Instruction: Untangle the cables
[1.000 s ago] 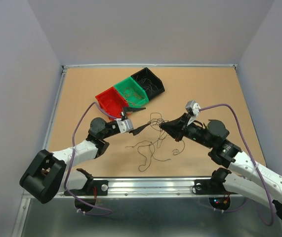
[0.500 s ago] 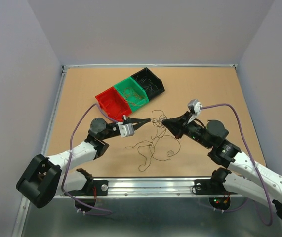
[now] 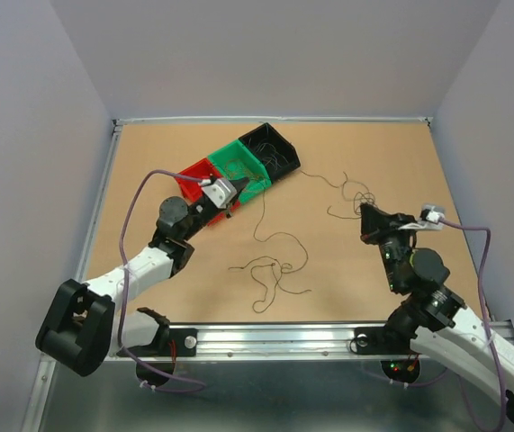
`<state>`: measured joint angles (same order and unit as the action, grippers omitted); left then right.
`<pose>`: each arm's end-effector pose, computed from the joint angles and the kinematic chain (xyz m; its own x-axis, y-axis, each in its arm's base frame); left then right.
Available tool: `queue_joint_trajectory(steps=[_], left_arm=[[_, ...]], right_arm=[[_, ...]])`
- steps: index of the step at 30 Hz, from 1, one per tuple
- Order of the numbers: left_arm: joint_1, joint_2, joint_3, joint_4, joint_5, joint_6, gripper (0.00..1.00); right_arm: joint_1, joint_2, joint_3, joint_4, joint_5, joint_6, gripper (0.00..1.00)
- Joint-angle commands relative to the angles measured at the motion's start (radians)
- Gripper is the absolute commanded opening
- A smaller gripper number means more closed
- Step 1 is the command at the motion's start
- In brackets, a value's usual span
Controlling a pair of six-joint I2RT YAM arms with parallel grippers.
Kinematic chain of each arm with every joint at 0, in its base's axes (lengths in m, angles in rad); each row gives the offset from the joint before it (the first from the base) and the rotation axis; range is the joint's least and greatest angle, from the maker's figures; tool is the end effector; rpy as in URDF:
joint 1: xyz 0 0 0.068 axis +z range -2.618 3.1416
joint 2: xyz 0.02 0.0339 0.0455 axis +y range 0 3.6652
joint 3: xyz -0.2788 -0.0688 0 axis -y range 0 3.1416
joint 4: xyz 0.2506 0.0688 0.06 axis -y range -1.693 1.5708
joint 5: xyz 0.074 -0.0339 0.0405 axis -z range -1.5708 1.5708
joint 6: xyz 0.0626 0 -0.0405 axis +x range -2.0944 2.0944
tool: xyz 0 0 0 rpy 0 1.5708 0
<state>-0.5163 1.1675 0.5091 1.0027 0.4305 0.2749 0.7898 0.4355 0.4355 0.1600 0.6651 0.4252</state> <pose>0.2208 -0.1554 0.3082 0.4970 0.0015 -0.8677 0.6809 0.6192 0.3911 0.1256 0.0719 0.3108 0.0486 0.5101 -0.8588 -0.1646 0.8521 0.4968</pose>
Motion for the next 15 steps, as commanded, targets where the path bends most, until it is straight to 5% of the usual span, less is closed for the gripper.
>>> queue_joint_trajectory(steps=[1, 7, 12, 15], left_arm=[[0.096, 0.024, 0.060, 0.036, -0.098, -0.159, 0.00], [0.223, 0.043, 0.082, 0.053, -0.078, -0.272, 0.00], [0.225, 0.012, 0.055, 0.102, 0.089, -0.299, 0.00], [0.225, -0.012, 0.048, 0.100, 0.180, -0.279, 0.00]], right_arm=[[0.005, -0.081, -0.037, 0.012, 0.214, 0.050, 0.01], [0.005, -0.169, -0.057, 0.007, 0.272, 0.052, 0.01], [0.003, -0.085, -0.023, 0.007, 0.241, 0.032, 0.00], [0.005, 0.026, 0.018, 0.039, 0.064, -0.066, 0.01]])
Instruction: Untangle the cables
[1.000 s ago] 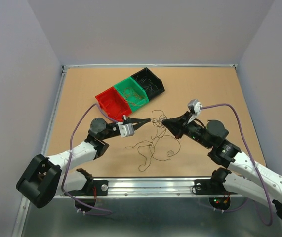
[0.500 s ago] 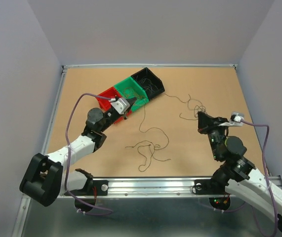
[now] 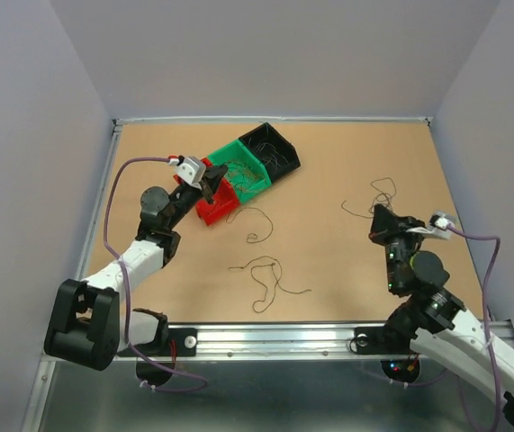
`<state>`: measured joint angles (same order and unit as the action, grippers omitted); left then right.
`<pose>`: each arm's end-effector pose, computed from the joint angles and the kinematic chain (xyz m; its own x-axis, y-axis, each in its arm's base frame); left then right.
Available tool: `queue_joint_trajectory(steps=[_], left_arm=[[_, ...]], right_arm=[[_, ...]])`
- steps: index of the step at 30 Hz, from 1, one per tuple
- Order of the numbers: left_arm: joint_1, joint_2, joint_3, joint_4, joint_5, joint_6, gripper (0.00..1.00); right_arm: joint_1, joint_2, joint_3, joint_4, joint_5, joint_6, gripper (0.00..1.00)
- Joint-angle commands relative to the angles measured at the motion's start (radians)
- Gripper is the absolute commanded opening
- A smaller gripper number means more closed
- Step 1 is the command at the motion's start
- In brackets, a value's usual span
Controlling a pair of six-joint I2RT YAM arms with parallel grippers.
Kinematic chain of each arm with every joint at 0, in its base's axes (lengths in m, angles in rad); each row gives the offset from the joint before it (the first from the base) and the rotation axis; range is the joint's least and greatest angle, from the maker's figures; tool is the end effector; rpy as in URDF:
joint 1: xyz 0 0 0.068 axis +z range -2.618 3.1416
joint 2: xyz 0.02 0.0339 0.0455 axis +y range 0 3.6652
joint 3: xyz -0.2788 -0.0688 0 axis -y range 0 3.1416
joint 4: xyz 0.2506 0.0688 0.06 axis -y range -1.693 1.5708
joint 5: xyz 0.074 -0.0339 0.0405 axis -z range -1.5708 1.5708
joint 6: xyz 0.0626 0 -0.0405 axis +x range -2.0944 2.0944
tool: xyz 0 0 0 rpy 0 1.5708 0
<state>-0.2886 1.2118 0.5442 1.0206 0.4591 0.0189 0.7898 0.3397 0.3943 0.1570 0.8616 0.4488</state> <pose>0.2587 -0.1057 0.3115 0.3437 -0.0844 -0.9353 0.6474 0.7428 0.1709 0.1156 0.0491 0.3041 0.1592 0.5619 -0.8117 -0.0103 0.8231 0.5678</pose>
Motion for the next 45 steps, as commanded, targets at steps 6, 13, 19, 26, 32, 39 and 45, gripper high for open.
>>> queue_joint_trajectory(steps=[6, 13, 19, 26, 32, 39, 45], left_arm=[[-0.003, -0.152, -0.015, 0.053, 0.190, 0.039, 0.00], [-0.003, -0.192, -0.029, 0.050, 0.231, 0.056, 0.00], [-0.003, -0.182, -0.035, 0.059, 0.231, 0.061, 0.00], [-0.003, -0.173, -0.038, 0.067, 0.225, 0.067, 0.00], [-0.003, -0.163, -0.035, 0.069, 0.231, 0.070, 0.00], [-0.003, -0.156, -0.035, 0.072, 0.230, 0.073, 0.00], [-0.003, -0.152, -0.033, 0.068, 0.230, 0.075, 0.00]], right_arm=[[-0.015, 0.605, 0.389, 0.006, -0.421, -0.188, 0.01], [-0.202, 1.189, 0.859, -0.020, -0.824, -0.115, 0.00], [-0.241, 1.636, 1.277, -0.111, -0.825, -0.121, 0.00], [-0.287, 1.999, 1.566, -0.207, -0.756, -0.183, 0.00], [-0.320, 2.171, 1.700, -0.353, -0.601, -0.163, 0.00], [-0.319, 2.112, 1.599, -0.386, -0.633, -0.259, 0.01], [-0.314, 1.925, 1.523, -0.373, -0.717, -0.274, 0.34]])
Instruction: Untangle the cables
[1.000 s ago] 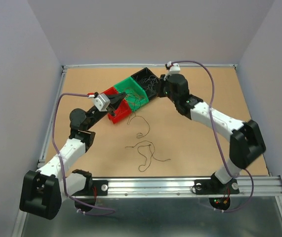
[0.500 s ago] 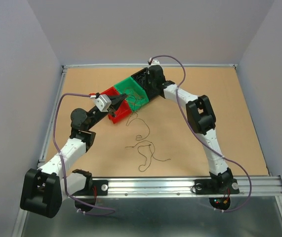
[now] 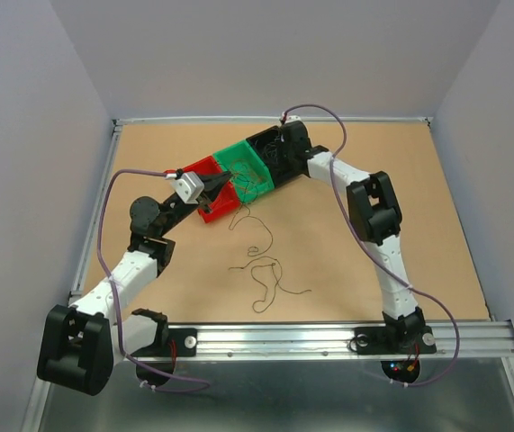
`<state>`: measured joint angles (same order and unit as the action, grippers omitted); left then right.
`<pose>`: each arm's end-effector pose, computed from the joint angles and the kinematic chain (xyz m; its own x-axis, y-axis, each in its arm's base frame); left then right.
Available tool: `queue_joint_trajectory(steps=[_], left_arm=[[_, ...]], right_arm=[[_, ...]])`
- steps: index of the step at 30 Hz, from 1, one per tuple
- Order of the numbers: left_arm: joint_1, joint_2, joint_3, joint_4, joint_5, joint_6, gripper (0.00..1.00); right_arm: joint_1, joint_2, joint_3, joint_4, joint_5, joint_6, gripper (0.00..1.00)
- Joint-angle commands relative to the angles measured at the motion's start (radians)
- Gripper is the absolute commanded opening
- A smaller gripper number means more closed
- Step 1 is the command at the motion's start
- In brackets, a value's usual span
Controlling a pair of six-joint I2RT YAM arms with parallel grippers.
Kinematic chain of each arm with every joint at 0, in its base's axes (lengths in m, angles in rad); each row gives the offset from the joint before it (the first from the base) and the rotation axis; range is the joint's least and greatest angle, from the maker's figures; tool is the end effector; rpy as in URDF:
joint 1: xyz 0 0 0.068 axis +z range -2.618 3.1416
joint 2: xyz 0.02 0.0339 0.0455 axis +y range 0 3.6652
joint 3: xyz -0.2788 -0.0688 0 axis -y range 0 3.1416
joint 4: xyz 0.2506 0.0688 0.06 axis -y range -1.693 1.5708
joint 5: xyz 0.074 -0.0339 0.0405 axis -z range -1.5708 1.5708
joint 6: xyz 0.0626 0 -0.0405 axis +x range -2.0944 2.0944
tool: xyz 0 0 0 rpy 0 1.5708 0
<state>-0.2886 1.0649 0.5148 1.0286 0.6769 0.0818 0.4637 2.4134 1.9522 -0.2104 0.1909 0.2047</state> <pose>0.2179 -0.1056 0.3341 0.5016 -0.0825 -0.8612 0.7163 0.5978 0.3600 0.5288 0.2511 0.1570 -0.6072 -0.0805 -0.7905 -0.1868 0.9814 0.0435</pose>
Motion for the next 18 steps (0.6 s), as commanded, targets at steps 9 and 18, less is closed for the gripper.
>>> queue_joint_trajectory(steps=[9, 18], left_arm=[[-0.003, -0.016, 0.002, 0.054, 0.024, -0.002, 0.00], [0.000, -0.056, 0.011, 0.018, 0.021, -0.008, 0.00]], right_arm=[[0.098, -0.605, -0.401, 0.071, -0.132, 0.022, 0.85], [0.265, -0.927, -0.996, 0.354, -0.264, 0.058, 0.84]])
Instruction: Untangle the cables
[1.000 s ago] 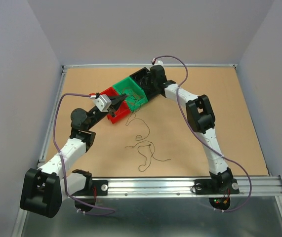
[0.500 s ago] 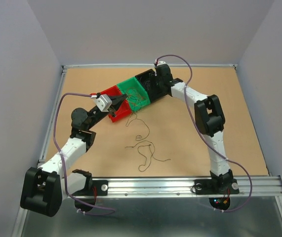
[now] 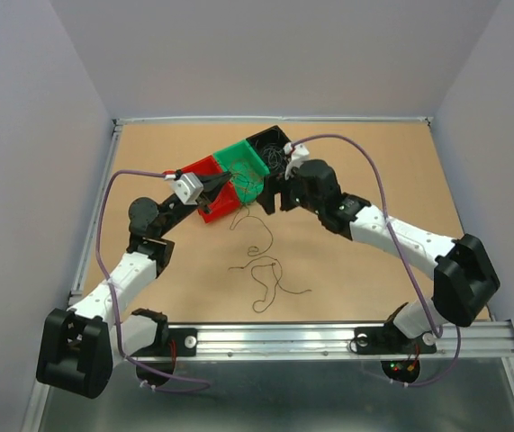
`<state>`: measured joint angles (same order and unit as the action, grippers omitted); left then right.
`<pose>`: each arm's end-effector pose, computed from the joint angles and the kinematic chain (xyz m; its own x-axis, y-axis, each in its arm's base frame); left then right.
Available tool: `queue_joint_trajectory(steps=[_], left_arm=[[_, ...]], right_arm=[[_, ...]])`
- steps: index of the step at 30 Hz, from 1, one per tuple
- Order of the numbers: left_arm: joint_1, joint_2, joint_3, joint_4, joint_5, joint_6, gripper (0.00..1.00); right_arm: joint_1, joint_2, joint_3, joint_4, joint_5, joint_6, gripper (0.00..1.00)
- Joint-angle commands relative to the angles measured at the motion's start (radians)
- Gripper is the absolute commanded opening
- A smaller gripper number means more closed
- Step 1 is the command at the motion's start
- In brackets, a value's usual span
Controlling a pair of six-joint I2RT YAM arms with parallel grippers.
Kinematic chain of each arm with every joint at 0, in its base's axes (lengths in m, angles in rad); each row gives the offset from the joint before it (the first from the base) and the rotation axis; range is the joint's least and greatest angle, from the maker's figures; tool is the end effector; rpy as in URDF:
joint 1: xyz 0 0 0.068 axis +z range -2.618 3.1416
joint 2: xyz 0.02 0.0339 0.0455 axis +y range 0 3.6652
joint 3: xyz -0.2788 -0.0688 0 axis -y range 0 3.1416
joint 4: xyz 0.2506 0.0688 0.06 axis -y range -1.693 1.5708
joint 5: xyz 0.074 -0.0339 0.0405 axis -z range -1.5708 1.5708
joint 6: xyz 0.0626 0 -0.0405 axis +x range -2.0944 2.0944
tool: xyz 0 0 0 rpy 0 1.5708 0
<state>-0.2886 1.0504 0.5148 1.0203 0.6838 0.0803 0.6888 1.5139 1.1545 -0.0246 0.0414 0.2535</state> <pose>0.2149 -0.1051 0.3362 0.5059 -0.0853 -0.8584 0.7182 0.5928 0.3644 0.3000 0.2436 0.3087 -0.4318 -0.0309 -0.9014 -0.5136 0.8300 0.2175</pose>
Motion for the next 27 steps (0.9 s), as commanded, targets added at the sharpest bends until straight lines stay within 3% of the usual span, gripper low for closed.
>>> queue_joint_trajectory(steps=[1, 3, 7, 16, 20, 22, 23, 25, 27], left_arm=[[-0.001, -0.041, 0.014, 0.020, 0.019, -0.007, 0.00], [0.000, -0.036, 0.025, 0.000, 0.020, -0.011, 0.00], [0.002, -0.039, 0.040, -0.023, 0.031, -0.027, 0.00], [0.008, -0.084, 0.044, -0.038, 0.060, -0.066, 0.00], [0.019, -0.115, 0.042, -0.039, 0.039, -0.077, 0.00], [0.026, -0.115, 0.041, -0.035, 0.036, -0.112, 0.00], [0.028, -0.112, 0.042, -0.035, 0.031, -0.117, 0.00], [0.032, -0.096, 0.045, -0.035, 0.014, -0.120, 0.00], [0.034, -0.079, 0.060, -0.055, -0.009, -0.123, 0.00]], right_arm=[[0.044, -0.037, -0.231, 0.240, -0.127, 0.013, 0.83], [0.063, -0.024, -0.259, 0.255, -0.168, 0.017, 0.83], [0.086, 0.044, -0.257, 0.278, -0.104, -0.052, 0.83], [0.087, 0.261, -0.136, 0.295, -0.074, -0.100, 0.82], [0.089, 0.337, -0.089, 0.296, -0.101, -0.086, 0.77], [0.089, 0.371, -0.081, 0.296, -0.098, -0.074, 0.65], [0.089, 0.373, -0.076, 0.298, -0.106, -0.071, 0.30], [0.089, 0.356, -0.085, 0.301, -0.135, -0.062, 0.03], [0.092, 0.264, -0.155, 0.362, -0.190, -0.030, 0.01]])
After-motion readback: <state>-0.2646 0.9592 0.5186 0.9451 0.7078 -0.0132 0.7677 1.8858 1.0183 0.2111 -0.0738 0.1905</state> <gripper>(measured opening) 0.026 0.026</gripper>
